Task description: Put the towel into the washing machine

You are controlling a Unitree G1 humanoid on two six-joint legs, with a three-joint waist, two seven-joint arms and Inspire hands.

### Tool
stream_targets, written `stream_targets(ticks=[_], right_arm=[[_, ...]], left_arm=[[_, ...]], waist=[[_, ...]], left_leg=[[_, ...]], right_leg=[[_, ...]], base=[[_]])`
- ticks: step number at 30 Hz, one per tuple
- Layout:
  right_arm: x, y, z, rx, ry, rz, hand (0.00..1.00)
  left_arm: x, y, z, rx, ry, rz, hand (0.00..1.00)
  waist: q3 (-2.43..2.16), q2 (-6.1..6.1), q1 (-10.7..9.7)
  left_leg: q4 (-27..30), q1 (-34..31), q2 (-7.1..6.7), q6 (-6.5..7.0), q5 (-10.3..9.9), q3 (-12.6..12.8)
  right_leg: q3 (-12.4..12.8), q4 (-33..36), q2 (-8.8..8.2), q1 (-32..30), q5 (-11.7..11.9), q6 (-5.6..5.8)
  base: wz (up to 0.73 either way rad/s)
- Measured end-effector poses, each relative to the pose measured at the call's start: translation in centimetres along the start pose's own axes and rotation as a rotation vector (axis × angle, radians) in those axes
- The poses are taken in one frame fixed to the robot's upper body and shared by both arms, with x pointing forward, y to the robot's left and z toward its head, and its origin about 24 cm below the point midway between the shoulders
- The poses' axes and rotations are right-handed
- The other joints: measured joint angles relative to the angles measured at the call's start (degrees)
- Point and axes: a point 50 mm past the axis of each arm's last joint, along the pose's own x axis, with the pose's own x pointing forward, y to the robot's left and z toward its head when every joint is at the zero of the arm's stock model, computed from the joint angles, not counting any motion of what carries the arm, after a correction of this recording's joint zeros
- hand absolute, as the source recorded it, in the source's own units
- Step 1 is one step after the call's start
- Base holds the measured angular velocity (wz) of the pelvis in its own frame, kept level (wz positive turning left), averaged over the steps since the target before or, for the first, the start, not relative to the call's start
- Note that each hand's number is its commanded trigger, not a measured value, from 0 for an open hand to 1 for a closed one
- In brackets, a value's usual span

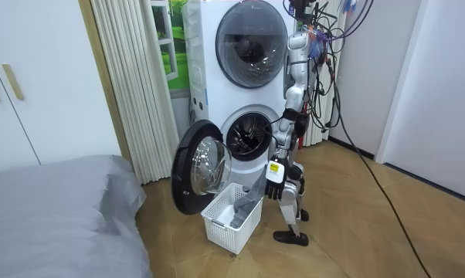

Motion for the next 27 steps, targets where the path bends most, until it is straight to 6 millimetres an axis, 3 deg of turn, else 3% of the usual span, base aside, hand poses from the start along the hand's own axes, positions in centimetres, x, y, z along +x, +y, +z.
stream_targets(ticks=[16,18,22,25,27], right_arm=[[0.0,0.0,0.3,-0.002,-0.005,0.008,0.0],[0.0,0.0,0.7,-0.015,-0.015,0.011,0.0],[0.1,0.2,1.5,-0.041,-0.04,0.018,0.0],[0.1,0.2,2.4,-0.073,-0.07,0.018,0.0],[0.1,0.1,3.7,-0.112,-0.103,0.013,0.0]], left_arm=[[0.0,0.2,0.2,0.058,-0.013,0.012,0.0],[0.0,0.6,1.2,0.087,-0.055,0.029,0.0],[-0.1,1.4,3.1,0.128,-0.118,0.066,0.0],[-0.3,2.1,5.4,0.156,-0.2,0.117,0.0],[-0.7,2.5,8.0,0.183,-0.283,0.145,0.0]], waist=[[0.01,-0.06,0.0],[-0.2,0.19,-0.1],[-0.12,-0.13,0.1],[-0.02,-0.22,-0.1],[0.09,-0.13,-0.6]], left_leg=[[0.2,-0.6,-0.02,0.02,0.0,-0.3],[1.0,-2.9,-0.06,0.08,0.0,-1.0],[2.2,-5.8,0.05,0.08,0.0,-1.3],[2.5,-8.1,0.06,0.08,0.0,-1.2],[3.7,-11.0,-0.02,0.12,0.0,-1.5]], right_leg=[[-0.3,-0.4,-0.1,-0.6,0.0,-0.09],[-0.6,-0.3,-0.25,-2.3,0.0,-0.13],[-0.9,0.4,-0.25,-4.5,0.1,-0.21],[-0.9,1.4,-0.26,-7.2,0.1,-0.24],[-1.4,2.2,-0.48,-9.8,0.1,-0.32]], base=[[0.01],[0.12],[0.02],[-0.01],[0.03]])
